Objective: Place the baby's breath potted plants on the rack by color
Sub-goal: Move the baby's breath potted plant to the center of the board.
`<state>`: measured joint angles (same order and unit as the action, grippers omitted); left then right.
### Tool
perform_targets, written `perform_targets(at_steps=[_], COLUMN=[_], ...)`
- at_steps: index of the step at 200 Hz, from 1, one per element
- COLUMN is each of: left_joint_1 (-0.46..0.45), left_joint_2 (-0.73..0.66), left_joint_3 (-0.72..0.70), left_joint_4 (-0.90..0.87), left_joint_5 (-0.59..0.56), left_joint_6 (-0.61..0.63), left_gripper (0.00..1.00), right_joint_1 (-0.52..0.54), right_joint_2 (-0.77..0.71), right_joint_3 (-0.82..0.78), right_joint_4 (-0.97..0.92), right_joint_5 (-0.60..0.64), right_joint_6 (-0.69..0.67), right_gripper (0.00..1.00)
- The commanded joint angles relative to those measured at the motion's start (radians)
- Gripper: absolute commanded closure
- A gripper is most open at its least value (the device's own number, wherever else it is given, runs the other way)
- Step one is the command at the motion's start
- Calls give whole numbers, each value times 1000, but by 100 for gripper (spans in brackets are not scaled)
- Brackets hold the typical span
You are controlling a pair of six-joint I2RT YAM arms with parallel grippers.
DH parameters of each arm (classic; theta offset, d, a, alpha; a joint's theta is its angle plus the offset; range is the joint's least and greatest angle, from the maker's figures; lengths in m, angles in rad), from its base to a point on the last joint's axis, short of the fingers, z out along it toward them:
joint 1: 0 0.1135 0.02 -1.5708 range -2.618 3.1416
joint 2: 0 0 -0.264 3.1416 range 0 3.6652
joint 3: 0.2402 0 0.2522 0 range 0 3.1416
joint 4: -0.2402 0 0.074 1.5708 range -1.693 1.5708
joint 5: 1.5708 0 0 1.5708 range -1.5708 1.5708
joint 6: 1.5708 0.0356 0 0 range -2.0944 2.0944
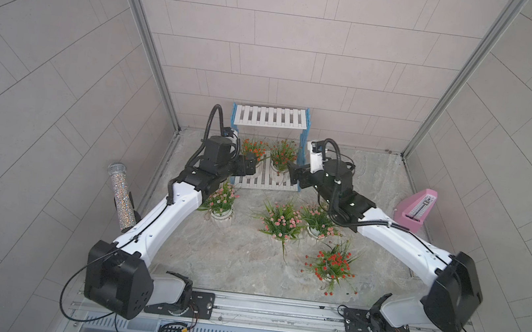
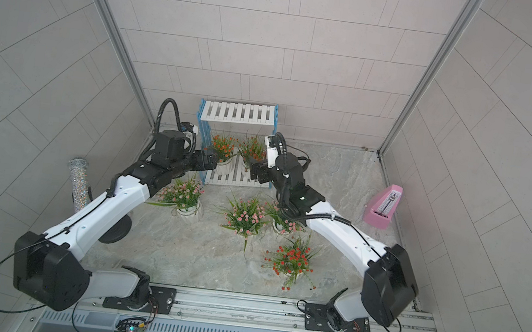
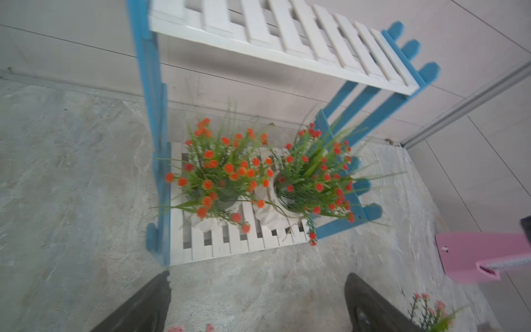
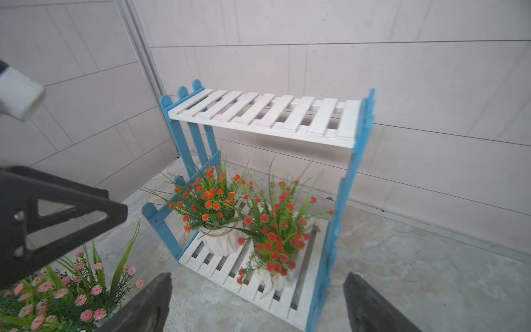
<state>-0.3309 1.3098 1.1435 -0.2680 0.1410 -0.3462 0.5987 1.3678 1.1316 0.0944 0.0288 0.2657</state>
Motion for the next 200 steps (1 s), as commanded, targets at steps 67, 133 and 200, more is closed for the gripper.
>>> perform_targets(at_steps=[67, 133, 200], left_joint_1=[-354, -605, -884], left_joint_2=[-85, -242, -288], left_joint_3=[-24, -238, -598], left_joint_4=[6, 30, 449], left_joint_5=[58, -41, -364], left_joint_6=[236, 211, 192], left_gripper=[2, 7, 8], right_joint_1=[-311, -408, -412], right_joint_2=[-443, -628, -786], right_joint_3=[-212, -408, -590], right_joint_4=[-618, -736, -806], right_joint_5=[-40, -105, -181], right_joint_6=[371, 545, 683], right_gripper=[8, 12, 22])
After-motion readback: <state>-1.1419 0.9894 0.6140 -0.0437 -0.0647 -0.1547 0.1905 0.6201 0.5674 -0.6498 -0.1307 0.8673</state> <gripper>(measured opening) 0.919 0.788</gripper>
